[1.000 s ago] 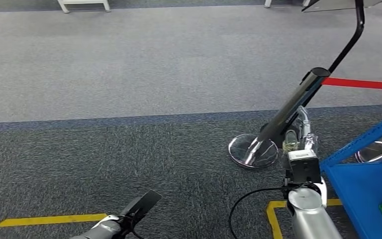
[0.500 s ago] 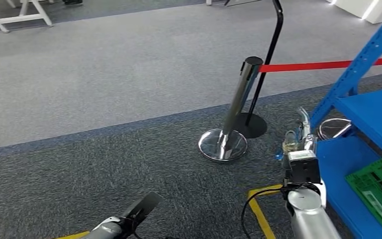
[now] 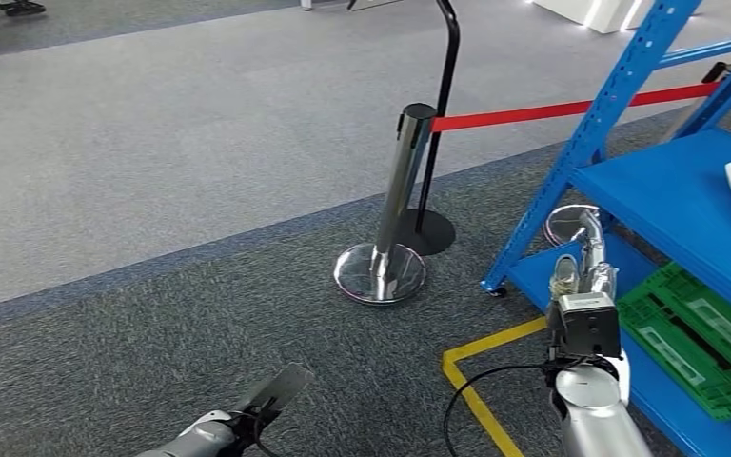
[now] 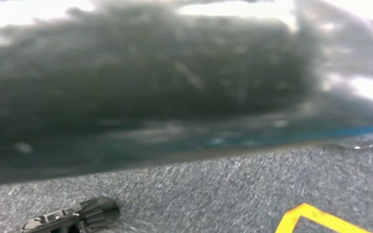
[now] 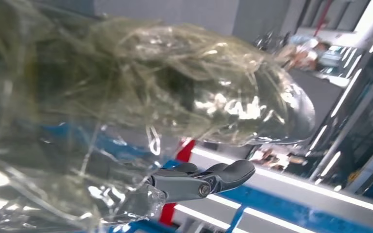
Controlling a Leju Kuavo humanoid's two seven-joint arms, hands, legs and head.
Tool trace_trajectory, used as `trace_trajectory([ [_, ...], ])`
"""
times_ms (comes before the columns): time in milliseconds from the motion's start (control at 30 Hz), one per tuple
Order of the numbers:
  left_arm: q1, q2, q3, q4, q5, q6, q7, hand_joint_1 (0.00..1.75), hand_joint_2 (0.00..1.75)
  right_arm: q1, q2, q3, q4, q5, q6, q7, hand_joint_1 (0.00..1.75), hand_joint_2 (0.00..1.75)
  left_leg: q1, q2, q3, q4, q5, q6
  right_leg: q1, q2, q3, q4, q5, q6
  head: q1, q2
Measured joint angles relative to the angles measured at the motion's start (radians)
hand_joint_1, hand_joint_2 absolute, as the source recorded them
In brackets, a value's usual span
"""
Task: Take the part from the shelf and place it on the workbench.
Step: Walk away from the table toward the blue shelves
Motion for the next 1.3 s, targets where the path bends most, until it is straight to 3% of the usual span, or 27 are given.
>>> trace_trajectory([
  [33,0.000,0.000,0.000,0.000,0.000,0.000,0.000,0.00,0.00,0.004,0.000,-0.001,0.000,0.000,-0.004,0.000,0.00,0.00,0.000,0.013,0.000,0.000,-0.001,-0.001,-0.004,-0.004,-0.004,0.009,0.005,0.004,0.000,0.000],
  [67,0.001,0.000,0.000,0.000,0.000,0.000,0.000,0.00,0.00,0.007,0.000,-0.002,-0.001,0.001,-0.008,0.001,0.00,0.00,0.001,0.026,0.002,0.001,-0.003,-0.004,-0.007,-0.011,0.015,-0.025,0.029,0.007,0.000,0.000],
  [133,0.000,0.000,0.000,0.000,0.000,0.000,0.000,0.00,0.00,0.009,0.000,-0.006,-0.005,0.002,-0.017,0.001,0.00,0.00,0.000,0.048,0.009,0.002,-0.010,-0.013,-0.008,-0.051,0.095,-0.166,0.088,0.010,0.001,0.000],
  [200,0.000,0.000,0.000,0.000,0.000,-0.001,0.000,0.00,0.00,0.009,0.000,-0.008,-0.010,0.003,-0.024,0.001,0.00,0.00,-0.006,0.066,0.015,0.004,-0.015,-0.024,-0.004,-0.084,0.151,-0.262,0.113,-0.001,-0.001,0.000],
  [233,0.000,0.000,0.000,0.000,0.000,-0.001,0.000,0.00,0.00,0.010,0.000,-0.009,-0.012,0.004,-0.025,0.001,0.00,0.00,-0.008,0.074,0.017,0.004,-0.016,-0.030,0.000,-0.085,0.157,-0.271,0.111,-0.009,-0.002,0.000],
  [300,-0.002,0.000,0.000,0.000,-0.001,-0.001,0.000,0.00,0.00,0.013,0.000,-0.013,-0.014,0.004,-0.026,0.001,0.00,0.00,-0.006,0.089,0.021,0.004,-0.019,-0.040,-0.001,-0.059,0.156,-0.272,0.115,-0.024,-0.003,0.000],
  [367,-0.005,-0.001,0.000,0.000,-0.001,-0.001,0.000,0.00,0.00,0.013,0.000,-0.017,-0.019,0.004,-0.027,0.000,0.00,0.00,0.000,0.055,0.010,0.037,-0.047,-0.050,-0.004,-0.036,0.156,-0.275,0.118,-0.037,-0.006,0.000],
  [433,-0.003,-0.001,0.000,0.000,-0.001,-0.001,0.000,0.00,0.00,0.012,0.002,-0.019,-0.022,0.005,-0.028,-0.001,0.00,0.00,0.004,-0.002,-0.040,0.151,-0.110,-0.054,-0.006,-0.011,0.158,-0.277,0.119,-0.046,-0.010,0.000],
  [500,0.002,0.000,0.000,0.000,-0.002,0.000,0.000,0.00,0.00,0.016,0.004,-0.020,-0.022,0.005,-0.028,0.000,0.00,0.00,0.003,-0.021,-0.104,0.278,-0.155,-0.053,-0.004,0.017,0.158,-0.276,0.120,-0.050,-0.013,0.000],
  [533,0.003,0.001,0.000,0.000,-0.003,0.000,0.000,0.00,0.00,0.018,0.004,-0.020,-0.022,0.005,-0.027,0.000,0.00,0.00,0.003,-0.023,-0.119,0.302,-0.151,-0.050,-0.003,0.033,0.159,-0.276,0.120,-0.050,-0.013,0.000],
  [567,0.003,0.001,0.000,0.000,-0.003,0.000,0.000,0.00,0.00,0.020,0.004,-0.020,-0.023,0.005,-0.027,0.000,0.00,0.00,0.002,-0.026,-0.114,0.283,-0.126,-0.046,-0.002,0.049,0.159,-0.275,0.120,-0.050,-0.013,0.000],
  [600,0.002,0.002,0.000,0.000,-0.003,0.000,-0.001,0.00,0.00,0.021,0.004,-0.021,-0.025,0.006,-0.028,0.000,0.00,0.00,0.002,-0.034,-0.092,0.230,-0.088,-0.042,-0.002,0.064,0.160,-0.275,0.121,-0.050,-0.013,0.000],
  [667,-0.001,0.004,-0.001,0.000,-0.003,0.000,-0.001,0.00,0.00,0.022,0.004,-0.022,-0.032,0.006,-0.031,0.000,0.00,0.00,0.005,-0.082,-0.032,0.091,-0.023,-0.031,-0.002,0.090,0.160,-0.272,0.122,-0.045,-0.012,0.000],
  [733,-0.003,0.006,-0.001,0.000,-0.003,0.002,-0.001,0.00,0.00,0.026,0.005,-0.024,-0.043,0.005,-0.046,-0.006,0.00,0.00,0.005,-0.116,-0.001,0.021,-0.010,-0.027,-0.006,0.112,0.151,-0.271,0.125,-0.033,-0.012,0.000],
  [800,-0.006,0.006,-0.001,0.000,-0.004,0.005,-0.001,0.00,0.00,0.036,0.006,-0.029,-0.057,0.004,-0.066,-0.013,0.00,0.00,0.005,-0.099,0.003,0.011,-0.011,-0.024,-0.010,0.135,0.141,-0.276,0.130,-0.017,-0.013,0.000],
  [833,-0.007,0.006,-0.001,0.000,-0.005,0.007,-0.001,0.00,0.00,0.043,0.006,-0.033,-0.065,0.003,-0.074,-0.015,0.00,0.00,0.006,-0.088,0.005,0.005,-0.008,-0.020,-0.009,0.130,0.136,-0.274,0.128,-0.011,-0.011,0.000],
  [900,-0.010,0.004,-0.002,0.000,-0.008,0.010,0.000,0.00,0.00,0.050,0.006,-0.043,-0.079,0.000,-0.084,-0.017,0.00,0.00,0.008,-0.060,0.009,-0.005,-0.003,-0.010,-0.006,0.081,0.106,-0.221,0.095,-0.004,-0.003,0.000],
  [967,-0.009,0.003,-0.004,0.000,-0.010,0.014,0.003,0.00,0.00,0.057,0.006,-0.049,-0.088,-0.002,-0.086,-0.017,0.00,0.00,0.003,-0.031,0.010,-0.006,-0.004,-0.005,-0.004,0.021,0.046,-0.095,0.031,0.001,0.004,0.000],
  [1033,-0.008,0.003,-0.004,0.000,-0.010,0.017,0.006,0.00,0.00,0.070,0.005,-0.053,-0.092,-0.004,-0.081,-0.016,0.00,0.00,0.000,0.000,0.010,-0.006,-0.007,-0.003,-0.005,-0.001,0.003,-0.003,-0.001,0.006,0.003,0.000],
  [1067,-0.008,0.003,-0.004,0.000,-0.009,0.018,0.006,0.00,0.00,0.075,0.005,-0.056,-0.092,-0.005,-0.078,-0.016,0.00,0.00,0.000,0.014,0.011,-0.006,-0.009,-0.004,-0.005,-0.005,0.008,-0.009,0.010,0.007,0.004,0.000],
  [1100,-0.008,0.003,-0.004,0.000,-0.008,0.019,0.006,0.00,0.00,0.078,0.005,-0.058,-0.092,-0.005,-0.074,-0.016,0.00,0.00,0.000,0.026,0.013,-0.005,-0.011,-0.006,-0.006,-0.012,0.032,-0.050,0.035,0.008,0.004,0.000],
  [1167,-0.008,0.003,-0.003,0.000,-0.005,0.017,0.004,0.00,0.00,0.075,0.006,-0.059,-0.092,-0.002,-0.069,-0.016,0.00,0.00,-0.004,0.048,0.018,-0.004,-0.018,-0.014,-0.001,-0.052,0.112,-0.181,0.088,0.006,0.004,0.000],
  [1233,-0.007,0.005,-0.003,0.000,0.000,0.015,0.001,0.00,0.00,0.067,0.009,-0.058,-0.092,0.002,-0.066,-0.016,0.00,0.00,-0.011,0.067,0.022,0.000,-0.023,-0.024,0.005,-0.088,0.160,-0.262,0.105,-0.008,0.000,0.000],
  [1267,-0.006,0.006,-0.003,0.000,0.001,0.015,-0.001,0.00,0.00,0.065,0.011,-0.058,-0.092,0.004,-0.066,-0.016,0.00,0.00,-0.015,0.078,0.024,0.001,-0.025,-0.028,0.008,-0.090,0.165,-0.272,0.102,-0.016,-0.004,0.000],
  [1300,-0.006,0.007,-0.003,0.000,0.002,0.014,-0.002,0.00,0.00,0.065,0.012,-0.059,-0.092,0.005,-0.066,-0.016,0.00,0.00,-0.015,0.088,0.026,0.001,-0.026,-0.031,0.007,-0.077,0.162,-0.272,0.103,-0.026,-0.007,0.000],
])
